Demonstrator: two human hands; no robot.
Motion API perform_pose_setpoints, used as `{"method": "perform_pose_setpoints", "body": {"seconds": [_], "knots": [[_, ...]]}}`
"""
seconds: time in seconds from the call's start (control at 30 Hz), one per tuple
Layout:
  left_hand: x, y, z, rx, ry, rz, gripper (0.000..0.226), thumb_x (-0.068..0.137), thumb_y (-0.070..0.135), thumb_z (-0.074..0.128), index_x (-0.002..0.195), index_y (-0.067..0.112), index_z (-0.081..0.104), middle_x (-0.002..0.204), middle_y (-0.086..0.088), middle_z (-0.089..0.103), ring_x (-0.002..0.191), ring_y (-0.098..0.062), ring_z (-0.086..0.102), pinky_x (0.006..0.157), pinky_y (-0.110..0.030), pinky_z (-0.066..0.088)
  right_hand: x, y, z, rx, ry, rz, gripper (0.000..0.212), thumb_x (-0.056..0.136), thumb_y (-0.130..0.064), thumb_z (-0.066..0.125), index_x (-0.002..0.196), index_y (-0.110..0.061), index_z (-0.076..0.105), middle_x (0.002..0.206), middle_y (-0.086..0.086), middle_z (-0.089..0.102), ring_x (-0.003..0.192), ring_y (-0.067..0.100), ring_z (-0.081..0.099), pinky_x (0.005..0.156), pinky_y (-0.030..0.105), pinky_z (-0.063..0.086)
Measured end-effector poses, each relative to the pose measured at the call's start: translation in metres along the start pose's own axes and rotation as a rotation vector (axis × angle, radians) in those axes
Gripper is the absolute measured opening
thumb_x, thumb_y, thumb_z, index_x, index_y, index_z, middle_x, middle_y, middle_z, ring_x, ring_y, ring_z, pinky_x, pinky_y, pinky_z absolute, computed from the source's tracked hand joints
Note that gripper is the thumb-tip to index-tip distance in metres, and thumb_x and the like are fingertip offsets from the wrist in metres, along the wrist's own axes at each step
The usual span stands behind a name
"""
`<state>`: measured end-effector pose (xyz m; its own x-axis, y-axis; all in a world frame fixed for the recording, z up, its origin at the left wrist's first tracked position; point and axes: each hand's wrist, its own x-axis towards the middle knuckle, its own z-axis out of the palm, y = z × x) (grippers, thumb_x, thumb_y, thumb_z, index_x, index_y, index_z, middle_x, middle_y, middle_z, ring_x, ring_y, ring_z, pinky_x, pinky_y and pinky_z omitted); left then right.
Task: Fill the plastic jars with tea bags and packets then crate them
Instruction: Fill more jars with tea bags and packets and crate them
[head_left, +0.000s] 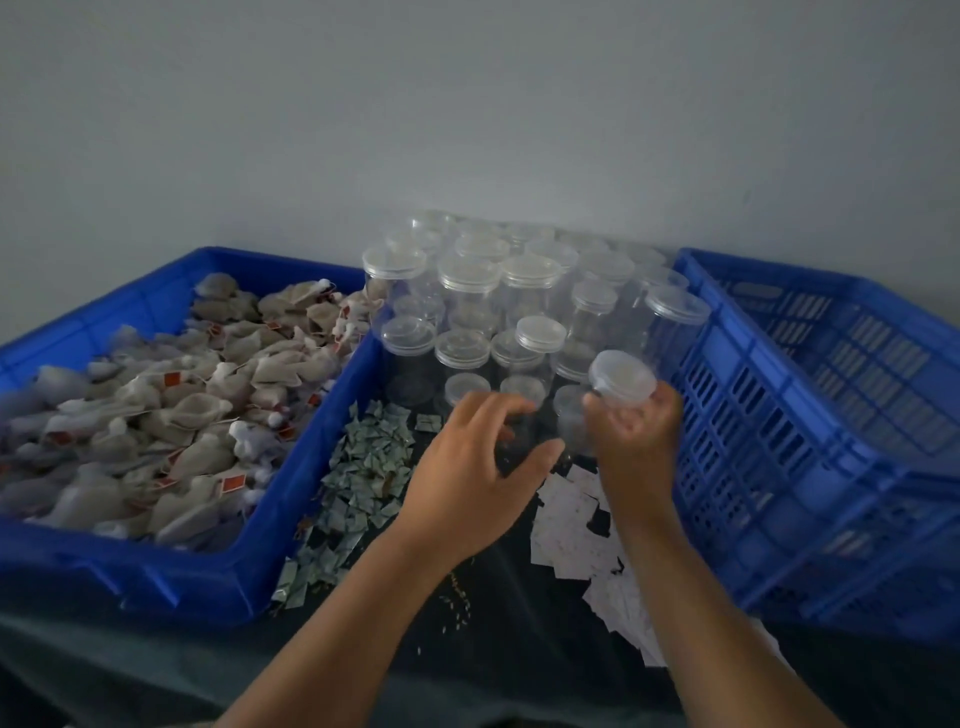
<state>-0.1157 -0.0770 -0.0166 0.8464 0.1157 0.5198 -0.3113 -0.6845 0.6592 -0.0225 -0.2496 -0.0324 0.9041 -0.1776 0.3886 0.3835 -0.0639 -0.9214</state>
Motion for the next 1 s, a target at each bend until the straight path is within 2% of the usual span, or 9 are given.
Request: {"method": "perform_pose_setpoints", "body": {"seconds": [0.13, 0.27, 0.43, 0.53, 0.67, 0.73, 0.77, 0.9, 1.0], "knots": [[-0.002, -0.008, -0.004, 0.145, -0.113, 0.046, 0.096, 0.078, 0.095, 0.051, 0.158, 0.053, 0.019, 0.143, 0.017, 0.035, 0.103, 0.001, 0.053, 0.080, -0.024, 0.050, -0.089, 0.018, 0.006, -0.016, -0.274, -0.116, 0.058, 0.089, -0.031, 0.086, 0.139, -0.035, 0.056, 0.131, -0.012, 0.067, 0.118, 0.009, 0.069, 0.091, 0.021, 0.059], [-0.013, -0.031, -0.015, 0.365, -0.336, 0.183, 0.066, 0.085, 0.088, 0.050, 0.139, 0.049, 0.052, 0.121, 0.025, 0.049, 0.097, 0.001, 0.057, 0.078, -0.027, 0.055, -0.134, 0.047, 0.016, 0.126, -0.392, 0.049, 0.065, 0.091, -0.012, 0.083, 0.147, -0.027, 0.054, 0.136, 0.001, 0.069, 0.122, 0.024, 0.071, 0.097, 0.045, 0.062], [-0.030, -0.035, -0.009, 0.444, -0.143, 0.245, 0.050, 0.090, 0.077, 0.050, 0.103, 0.032, 0.069, 0.099, 0.017, 0.059, 0.071, -0.005, 0.059, 0.058, -0.025, 0.045, -0.138, 0.052, 0.024, -0.192, -0.497, -0.013, 0.060, 0.080, -0.041, 0.092, 0.125, -0.052, 0.054, 0.116, -0.019, 0.069, 0.100, 0.007, 0.072, 0.070, 0.026, 0.062], [-0.027, -0.038, -0.011, 0.419, -0.020, -0.035, 0.056, 0.099, 0.072, 0.034, 0.085, 0.027, 0.064, 0.079, 0.010, 0.061, 0.058, -0.007, 0.055, 0.050, -0.025, 0.040, -0.138, 0.062, 0.024, -0.397, -0.291, -0.187, 0.052, 0.081, -0.041, 0.092, 0.121, -0.027, 0.063, 0.106, -0.013, 0.069, 0.095, 0.011, 0.068, 0.079, 0.031, 0.059], [-0.005, -0.068, -0.011, 0.251, -0.332, -0.561, 0.046, 0.105, 0.045, 0.058, 0.142, 0.019, 0.048, 0.078, -0.002, 0.068, 0.064, -0.022, 0.069, 0.063, -0.039, 0.063, -0.137, 0.058, 0.018, -0.307, -0.036, -0.080, 0.064, 0.078, -0.062, 0.086, 0.128, -0.036, 0.054, 0.120, -0.017, 0.061, 0.113, 0.006, 0.062, 0.096, 0.021, 0.051], [-0.002, -0.071, -0.004, -0.046, -0.411, -0.846, 0.043, 0.107, 0.054, 0.051, 0.118, 0.015, 0.067, 0.078, -0.004, 0.076, 0.063, -0.017, 0.075, 0.064, -0.034, 0.065, -0.133, 0.057, 0.017, -0.248, -0.036, 0.018, 0.072, 0.075, -0.070, 0.083, 0.131, -0.036, 0.053, 0.121, -0.014, 0.058, 0.113, 0.011, 0.061, 0.098, 0.028, 0.053], [-0.004, -0.074, 0.004, 0.008, -0.403, -0.862, 0.045, 0.108, 0.056, 0.045, 0.105, 0.018, 0.069, 0.076, -0.002, 0.076, 0.061, -0.014, 0.074, 0.064, -0.032, 0.064, -0.132, 0.056, 0.016, -0.225, -0.064, 0.054, 0.073, 0.074, -0.069, 0.083, 0.132, -0.036, 0.054, 0.120, -0.013, 0.059, 0.111, 0.014, 0.063, 0.096, 0.032, 0.056], [-0.018, -0.096, 0.030, 0.461, -0.210, -0.540, 0.070, 0.110, 0.063, 0.024, 0.087, 0.021, 0.075, 0.070, 0.007, 0.066, 0.070, -0.014, 0.067, 0.063, -0.033, 0.048, -0.137, 0.051, 0.019, -0.165, -0.202, 0.047, 0.074, 0.068, -0.064, 0.085, 0.130, -0.046, 0.049, 0.117, -0.028, 0.062, 0.108, 0.000, 0.066, 0.082, 0.011, 0.053], [-0.014, -0.102, 0.030, 0.574, -0.048, -0.358, 0.048, 0.104, 0.063, 0.045, 0.087, 0.026, 0.070, 0.084, 0.010, 0.061, 0.071, -0.009, 0.058, 0.056, -0.030, 0.037, -0.140, 0.051, 0.020, -0.218, -0.270, 0.014, 0.066, 0.068, -0.070, 0.084, 0.121, -0.046, 0.052, 0.115, -0.031, 0.066, 0.102, -0.005, 0.068, 0.076, 0.009, 0.053]]}}
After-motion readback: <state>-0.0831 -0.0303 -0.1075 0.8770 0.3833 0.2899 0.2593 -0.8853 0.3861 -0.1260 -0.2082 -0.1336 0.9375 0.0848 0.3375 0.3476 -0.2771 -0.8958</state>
